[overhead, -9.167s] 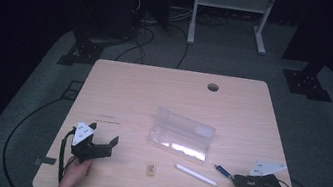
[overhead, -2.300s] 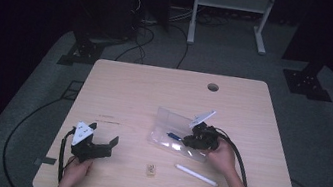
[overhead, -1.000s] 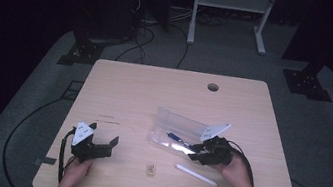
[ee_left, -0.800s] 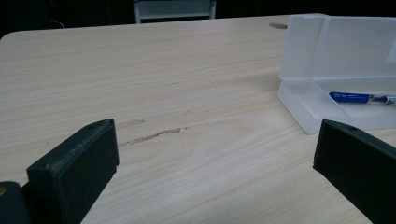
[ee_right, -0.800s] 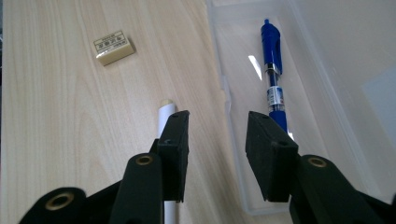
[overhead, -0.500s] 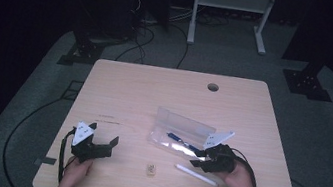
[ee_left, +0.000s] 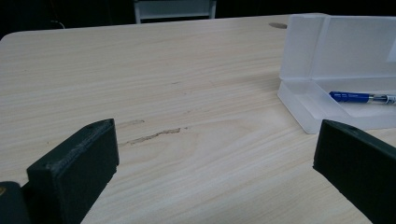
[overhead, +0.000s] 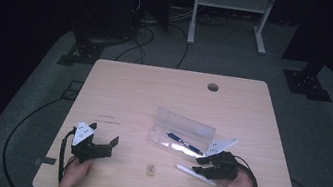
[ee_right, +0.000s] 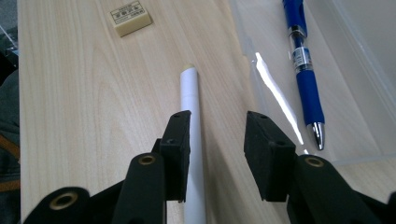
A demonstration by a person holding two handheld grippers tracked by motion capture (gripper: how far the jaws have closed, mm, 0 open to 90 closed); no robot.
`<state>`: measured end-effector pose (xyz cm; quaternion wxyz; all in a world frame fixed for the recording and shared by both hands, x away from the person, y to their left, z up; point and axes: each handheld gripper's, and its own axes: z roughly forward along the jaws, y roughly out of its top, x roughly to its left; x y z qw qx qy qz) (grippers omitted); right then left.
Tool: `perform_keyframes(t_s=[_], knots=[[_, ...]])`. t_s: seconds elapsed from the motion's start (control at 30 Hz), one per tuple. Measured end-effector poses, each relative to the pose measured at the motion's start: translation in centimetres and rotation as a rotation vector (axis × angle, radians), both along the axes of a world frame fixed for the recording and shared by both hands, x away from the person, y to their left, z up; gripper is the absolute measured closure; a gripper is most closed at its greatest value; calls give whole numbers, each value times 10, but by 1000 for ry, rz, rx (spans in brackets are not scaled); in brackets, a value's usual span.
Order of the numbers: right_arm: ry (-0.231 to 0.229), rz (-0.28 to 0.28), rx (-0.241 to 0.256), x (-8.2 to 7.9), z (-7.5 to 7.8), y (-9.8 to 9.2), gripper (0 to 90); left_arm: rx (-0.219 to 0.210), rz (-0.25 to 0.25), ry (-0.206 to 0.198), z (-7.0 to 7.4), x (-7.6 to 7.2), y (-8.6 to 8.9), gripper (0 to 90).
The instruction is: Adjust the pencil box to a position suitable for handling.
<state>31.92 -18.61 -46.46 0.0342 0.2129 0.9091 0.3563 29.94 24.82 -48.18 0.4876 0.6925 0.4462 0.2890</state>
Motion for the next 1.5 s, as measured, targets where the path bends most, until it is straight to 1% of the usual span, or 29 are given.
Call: perform_keyframes(t_s=[0.43, 0.57, 1.0, 1.2, 1.37, 1.5], knots=[[13, 26, -4, -8, -6, 0, 674, -1, 0, 1, 0, 0, 0, 0], [15, 35, -9, -10, -8, 1, 687, -1, 0, 1, 0, 0, 0, 0], [21, 43, -16, -12, -14, 2, 720, 1, -2, 1, 0, 0, 0, 0], [18, 50, -26, -14, -15, 3, 757, 1, -2, 1, 0, 0, 0, 0], [17, 54, -46, -15, -16, 5, 765, 1, -2, 1, 0, 0, 0, 0], [19, 57, -49, -15, -17, 6, 772, 1, -2, 1, 0, 0, 0, 0]])
